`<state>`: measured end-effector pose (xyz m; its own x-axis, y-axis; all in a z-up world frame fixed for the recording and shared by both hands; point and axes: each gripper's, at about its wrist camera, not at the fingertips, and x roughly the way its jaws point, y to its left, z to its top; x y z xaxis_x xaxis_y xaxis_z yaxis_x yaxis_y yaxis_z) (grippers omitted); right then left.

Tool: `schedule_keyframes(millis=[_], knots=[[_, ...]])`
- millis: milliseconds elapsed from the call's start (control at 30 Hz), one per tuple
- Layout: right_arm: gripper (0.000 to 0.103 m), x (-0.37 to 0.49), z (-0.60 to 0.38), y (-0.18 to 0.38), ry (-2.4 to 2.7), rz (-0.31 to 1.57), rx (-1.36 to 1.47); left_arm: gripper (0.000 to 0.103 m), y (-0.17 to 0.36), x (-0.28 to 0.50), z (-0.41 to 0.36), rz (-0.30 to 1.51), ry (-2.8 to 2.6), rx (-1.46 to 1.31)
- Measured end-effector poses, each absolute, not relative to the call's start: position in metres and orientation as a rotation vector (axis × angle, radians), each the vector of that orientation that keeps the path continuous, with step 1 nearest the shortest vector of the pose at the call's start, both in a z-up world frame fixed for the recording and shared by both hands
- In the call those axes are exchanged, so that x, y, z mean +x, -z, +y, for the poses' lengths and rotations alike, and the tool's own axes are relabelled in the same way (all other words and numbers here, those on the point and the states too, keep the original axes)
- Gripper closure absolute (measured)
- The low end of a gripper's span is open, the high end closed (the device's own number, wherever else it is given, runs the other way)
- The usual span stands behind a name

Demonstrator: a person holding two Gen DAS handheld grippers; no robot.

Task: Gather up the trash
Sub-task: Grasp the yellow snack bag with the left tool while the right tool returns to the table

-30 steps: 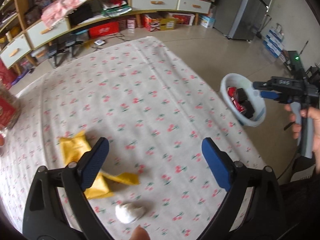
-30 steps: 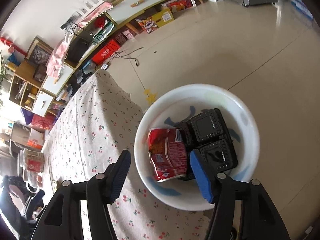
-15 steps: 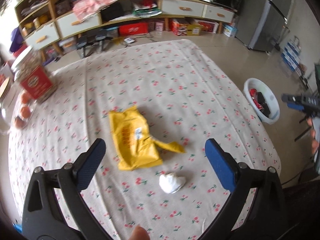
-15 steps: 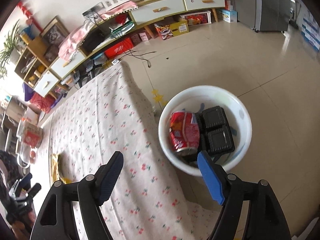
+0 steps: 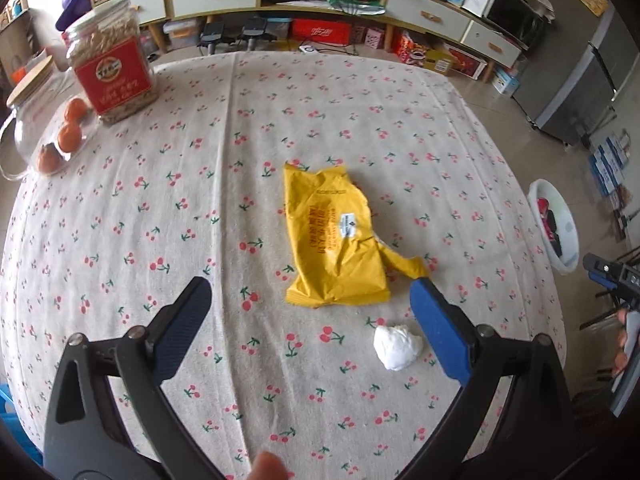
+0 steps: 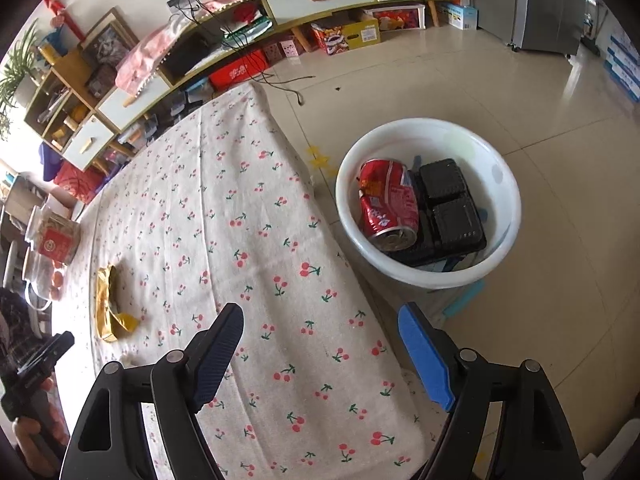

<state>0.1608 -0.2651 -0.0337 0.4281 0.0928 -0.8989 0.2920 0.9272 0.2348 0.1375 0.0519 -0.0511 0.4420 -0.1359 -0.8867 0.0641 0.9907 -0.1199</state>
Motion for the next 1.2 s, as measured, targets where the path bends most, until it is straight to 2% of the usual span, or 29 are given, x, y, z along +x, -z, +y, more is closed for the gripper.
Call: schedule_keyframes(millis=[400, 533, 600, 700, 733, 867, 1200], knots=[[0.021, 0.168, -0.234, 0.042, 0.082, 1.17, 0.24, 0.004, 0.087, 0.166, 0.027, 1.111, 0.181, -0.09], [0.021, 0.168, -0.232, 0.046, 0.08, 1.182, 0.215, 0.008, 0.095, 0.174, 0.026, 1.116, 0.191, -0.115], [0.021, 0.168, -0.231, 0.048, 0.078, 1.191, 0.209, 0.012, 0.099, 0.176, 0.027, 1.126, 0.197, -0.133], [0.021, 0.169, -0.231, 0.05, 0.086, 1.198, 0.203, 0.027, 0.1, 0.178, 0.03, 1.115, 0.188, -0.12], [0.021, 0.169, -0.232, 0.051, 0.089, 1.2, 0.206, 0.039, 0.099, 0.178, 0.031, 1.113, 0.186, -0.107], [0.021, 0.172, -0.226, 0.05, 0.09, 1.2, 0.199, 0.051, 0.092, 0.175, 0.041, 1.12, 0.204, -0.141], [0.021, 0.181, -0.174, 0.047, 0.007, 1.192, 0.122, 0.053, 0.064, 0.148, 0.072, 1.091, 0.176, -0.12]])
